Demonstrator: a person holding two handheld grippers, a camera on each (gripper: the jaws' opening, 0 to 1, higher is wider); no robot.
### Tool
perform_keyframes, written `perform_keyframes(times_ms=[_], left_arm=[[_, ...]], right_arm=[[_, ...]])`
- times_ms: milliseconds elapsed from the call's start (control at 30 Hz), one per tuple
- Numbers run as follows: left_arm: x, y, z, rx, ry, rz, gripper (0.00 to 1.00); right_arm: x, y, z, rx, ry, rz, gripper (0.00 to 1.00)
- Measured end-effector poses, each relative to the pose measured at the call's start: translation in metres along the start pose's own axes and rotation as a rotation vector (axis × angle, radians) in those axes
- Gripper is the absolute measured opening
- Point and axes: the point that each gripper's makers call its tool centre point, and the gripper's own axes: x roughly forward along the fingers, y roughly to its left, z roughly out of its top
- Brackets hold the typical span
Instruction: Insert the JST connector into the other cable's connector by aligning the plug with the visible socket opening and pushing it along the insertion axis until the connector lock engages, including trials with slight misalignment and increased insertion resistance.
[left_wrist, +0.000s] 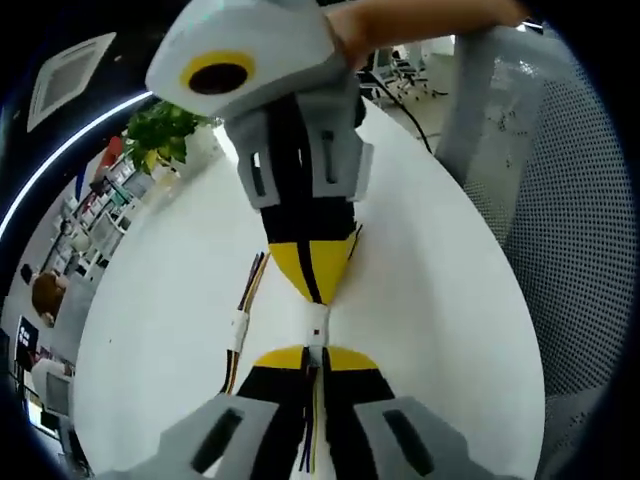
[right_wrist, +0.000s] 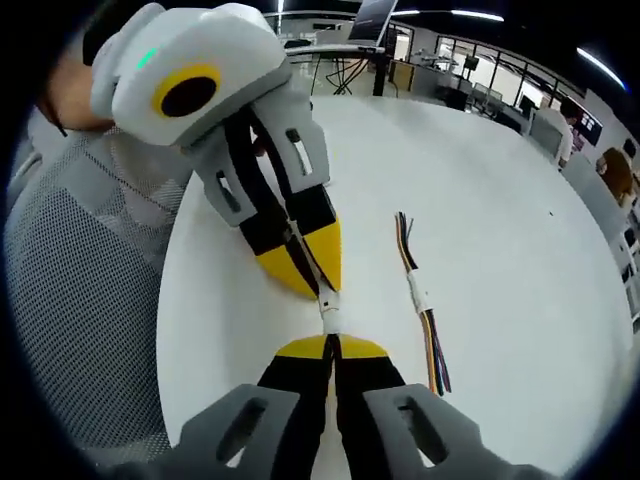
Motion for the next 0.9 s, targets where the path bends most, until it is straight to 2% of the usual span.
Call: perform_keyframes(times_ms=[267, 400, 467, 667, 900], left_arm=[[0.0014, 0.0022, -0.0011, 0.046, 0.021, 0.009, 0.00], [0.0018, 0.0034, -0.0015, 0.027, 0.021, 0.007, 0.00], [0.0019, 0.0039, -0.0019, 0.018, 0.019, 0.008, 0.00], [0.0017, 0.0032, -0.0009, 0.015, 0.012, 0.004, 0.00], [0.0014, 0.0015, 0.0004, 0.092, 0.037, 0.003, 0.00]], right_arm=[[-0.0032, -0.0041, 0.0044, 0.029, -0.042, 0.001, 0.00], [-0.0030, -0.0041, 0.0041, 0.031, -0.040, 0.002, 0.00], [-0.0035, -0.0044, 0.0046, 0.060, -0.048, 0.011, 0.00], [-0.0019, -0.0025, 0.0024, 0.038, -0.033, 0.015, 0.00], [-0.0033, -0.0014, 0.0021, 0.016, -0.020, 0.015, 0.00]])
